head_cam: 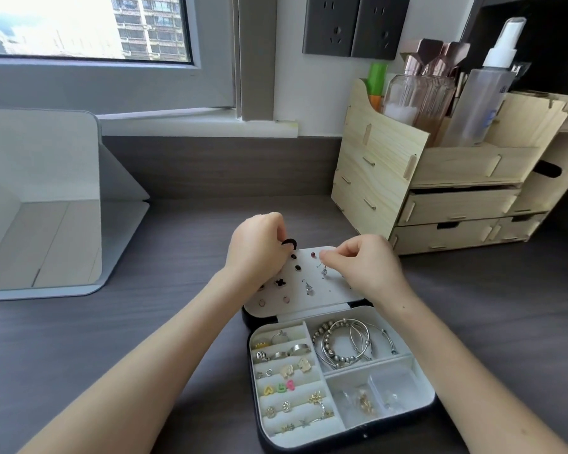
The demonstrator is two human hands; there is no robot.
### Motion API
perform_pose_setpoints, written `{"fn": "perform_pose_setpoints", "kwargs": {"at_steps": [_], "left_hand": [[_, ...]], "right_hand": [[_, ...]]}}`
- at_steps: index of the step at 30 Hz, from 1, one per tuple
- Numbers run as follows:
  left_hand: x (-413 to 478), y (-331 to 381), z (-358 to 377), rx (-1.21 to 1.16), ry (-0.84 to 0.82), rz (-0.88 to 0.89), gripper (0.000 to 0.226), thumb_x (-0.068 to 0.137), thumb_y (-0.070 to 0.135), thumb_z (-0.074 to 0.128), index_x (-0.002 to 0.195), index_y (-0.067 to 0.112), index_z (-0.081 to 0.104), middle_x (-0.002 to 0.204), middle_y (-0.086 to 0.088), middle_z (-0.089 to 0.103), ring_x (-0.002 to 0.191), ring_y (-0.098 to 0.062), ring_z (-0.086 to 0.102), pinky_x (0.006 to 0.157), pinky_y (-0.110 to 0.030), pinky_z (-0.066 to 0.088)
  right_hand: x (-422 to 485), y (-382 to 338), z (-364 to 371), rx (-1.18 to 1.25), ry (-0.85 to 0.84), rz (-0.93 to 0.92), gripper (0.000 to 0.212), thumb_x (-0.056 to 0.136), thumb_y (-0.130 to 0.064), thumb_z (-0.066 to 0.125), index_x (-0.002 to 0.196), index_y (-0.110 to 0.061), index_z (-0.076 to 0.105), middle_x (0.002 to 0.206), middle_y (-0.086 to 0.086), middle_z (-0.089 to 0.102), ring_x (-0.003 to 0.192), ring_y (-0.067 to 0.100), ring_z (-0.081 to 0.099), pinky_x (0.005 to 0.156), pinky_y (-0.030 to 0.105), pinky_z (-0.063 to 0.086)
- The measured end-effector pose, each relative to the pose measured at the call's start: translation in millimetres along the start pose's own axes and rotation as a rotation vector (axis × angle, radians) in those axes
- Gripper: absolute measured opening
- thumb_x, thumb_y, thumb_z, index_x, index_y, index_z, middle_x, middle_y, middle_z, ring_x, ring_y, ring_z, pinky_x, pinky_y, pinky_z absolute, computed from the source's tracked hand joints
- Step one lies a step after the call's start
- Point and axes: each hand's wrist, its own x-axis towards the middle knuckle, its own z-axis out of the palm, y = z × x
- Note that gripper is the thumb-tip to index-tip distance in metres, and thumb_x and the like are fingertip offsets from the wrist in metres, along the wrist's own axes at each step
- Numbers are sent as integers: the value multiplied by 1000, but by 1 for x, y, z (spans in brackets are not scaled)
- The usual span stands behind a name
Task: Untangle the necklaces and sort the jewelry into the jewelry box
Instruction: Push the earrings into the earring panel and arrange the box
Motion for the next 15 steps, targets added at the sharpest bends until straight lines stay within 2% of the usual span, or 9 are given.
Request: {"fn": "perform_pose_setpoints", "kwargs": {"at_steps": [2, 4, 7, 10, 12, 15], "left_hand": [[-1, -1, 0, -4, 19, 32, 11, 84, 20, 64, 87, 11, 59, 83, 0, 56, 83, -21, 51, 64, -27, 33], [-1, -2, 0, -25, 47, 34, 12, 83, 18, 65, 88, 10, 58, 83, -1, 57, 83, -22, 51, 64, -28, 34], [-2, 0, 1, -8, 57, 58, 13, 83, 17, 64, 85, 11, 53, 84, -3, 56, 80, -22, 49, 62, -28, 32], [-2, 1, 1, -2, 35, 77, 3, 83, 14, 63, 82, 13, 60, 84, 0, 52, 78, -18, 46, 61, -26, 29], [-2, 1, 0, 15, 26, 88, 5, 85, 13, 61, 83, 13, 65, 81, 4, 49, 79, -15, 45, 62, -24, 28], [-2, 2, -1, 25, 10, 93, 12, 86, 11, 58, 84, 10, 69, 77, 5, 49, 81, -15, 45, 64, -24, 29]], "right_hand": [[1, -1, 2, -56, -12, -6, 43, 76, -26, 68, 39, -14, 53, 34, -7, 32, 46, 14, 31, 51, 25, 28], [3, -2, 4, -112, -9, -15, 42, 77, -28, 68, 39, -16, 52, 35, -5, 32, 47, 15, 31, 49, 26, 26], [6, -2, 7, -172, 16, -33, 37, 78, -31, 69, 47, -13, 56, 44, -3, 41, 52, 18, 38, 50, 26, 30], [6, -2, 6, -225, 39, -40, 42, 78, -33, 68, 43, -17, 51, 47, -4, 46, 55, 20, 44, 49, 25, 30], [5, -4, 6, -252, 48, -51, 43, 79, -33, 68, 43, -19, 50, 51, -3, 53, 61, 22, 51, 50, 24, 32], [6, -4, 7, -279, 69, -71, 31, 79, -34, 67, 58, -12, 62, 68, 2, 66, 74, 24, 60, 57, 27, 39]]}}
